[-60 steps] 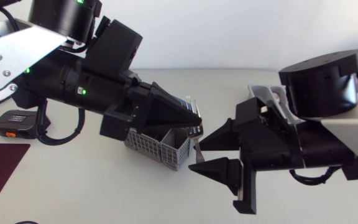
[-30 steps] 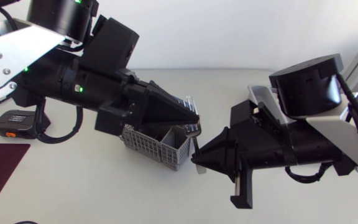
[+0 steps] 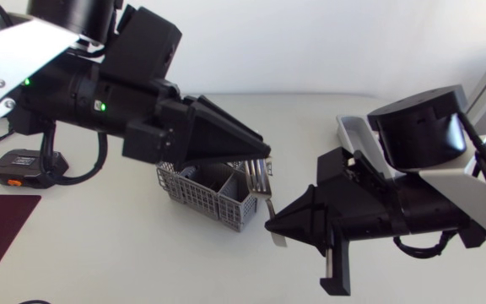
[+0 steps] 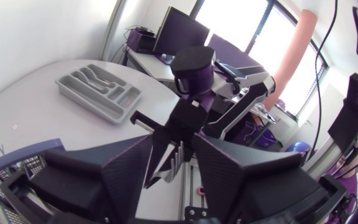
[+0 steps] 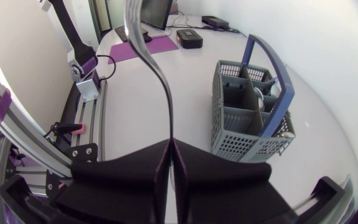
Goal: Unload the cutlery basket into the drawer organizer.
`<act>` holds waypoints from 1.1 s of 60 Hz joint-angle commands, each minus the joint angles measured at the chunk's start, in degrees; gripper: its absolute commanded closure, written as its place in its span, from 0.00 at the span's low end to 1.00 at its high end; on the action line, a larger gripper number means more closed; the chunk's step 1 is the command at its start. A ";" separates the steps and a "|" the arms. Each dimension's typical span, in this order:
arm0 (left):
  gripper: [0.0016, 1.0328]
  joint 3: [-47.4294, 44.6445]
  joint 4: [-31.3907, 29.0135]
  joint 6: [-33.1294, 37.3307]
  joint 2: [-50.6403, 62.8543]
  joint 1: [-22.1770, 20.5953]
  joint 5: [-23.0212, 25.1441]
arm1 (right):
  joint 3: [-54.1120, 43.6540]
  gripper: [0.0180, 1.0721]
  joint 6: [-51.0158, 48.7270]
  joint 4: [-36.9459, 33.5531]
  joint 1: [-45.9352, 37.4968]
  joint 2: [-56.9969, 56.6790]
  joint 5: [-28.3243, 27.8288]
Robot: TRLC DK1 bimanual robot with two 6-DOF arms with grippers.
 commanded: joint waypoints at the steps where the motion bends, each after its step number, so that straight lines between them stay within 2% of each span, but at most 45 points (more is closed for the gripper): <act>1: 0.21 4.09 1.12 -2.09 0.29 1.49 -0.91 | -1.88 0.95 -1.13 -1.41 -1.07 -1.46 0.24; 8: 0.13 7.69 3.67 -5.43 0.20 4.56 -2.93 | -3.03 0.95 -2.01 -3.34 -4.32 -3.31 0.51; 15: 0.11 10.86 5.43 -7.01 0.11 7.81 -6.71 | -3.38 0.95 -3.33 -5.54 -9.94 -5.33 1.74; 18: 0.11 11.73 5.52 -6.84 0.11 8.43 -11.02 | -3.03 0.95 -4.21 -6.59 -13.37 -5.59 2.53; 23: 0.11 11.03 5.61 -5.69 0.02 9.04 -14.97 | -2.32 0.95 -5.97 -7.21 -20.76 -5.24 3.06; 25: 0.11 10.42 5.69 -4.64 0.11 8.96 -19.72 | -1.62 0.95 -6.85 -7.21 -24.71 -4.19 3.14; 31: 0.11 7.60 5.52 -1.56 0.37 8.34 -25.87 | 0.22 0.95 -7.90 -4.92 -34.03 0.03 4.90; 33: 0.11 6.02 5.61 0.90 0.29 7.29 -31.32 | 1.28 0.95 -8.16 -3.87 -37.37 2.49 5.60; 35: 0.11 5.06 5.61 2.30 0.29 6.23 -34.66 | 1.98 0.95 -8.25 -2.37 -39.65 4.34 6.22; 39: 0.11 2.51 5.69 4.85 -0.33 5.79 -38.88 | 2.95 0.95 -8.16 0.26 -42.82 7.24 7.01; 44: 0.11 -1.01 7.89 7.14 -1.38 4.56 -46.61 | 4.97 0.95 -7.81 4.04 -46.24 11.72 10.00; 50: 0.11 -4.17 9.39 8.98 -2.61 4.21 -52.06 | 8.13 0.95 -6.49 6.77 -49.14 16.20 13.60; 56: 0.11 -6.90 10.53 10.39 -3.23 3.95 -55.76 | 11.65 0.95 -5.09 9.75 -51.34 20.77 18.44; 66: 0.11 -9.53 9.82 10.83 -3.41 4.39 -56.46 | 17.72 0.95 -3.77 13.01 -54.24 29.47 24.94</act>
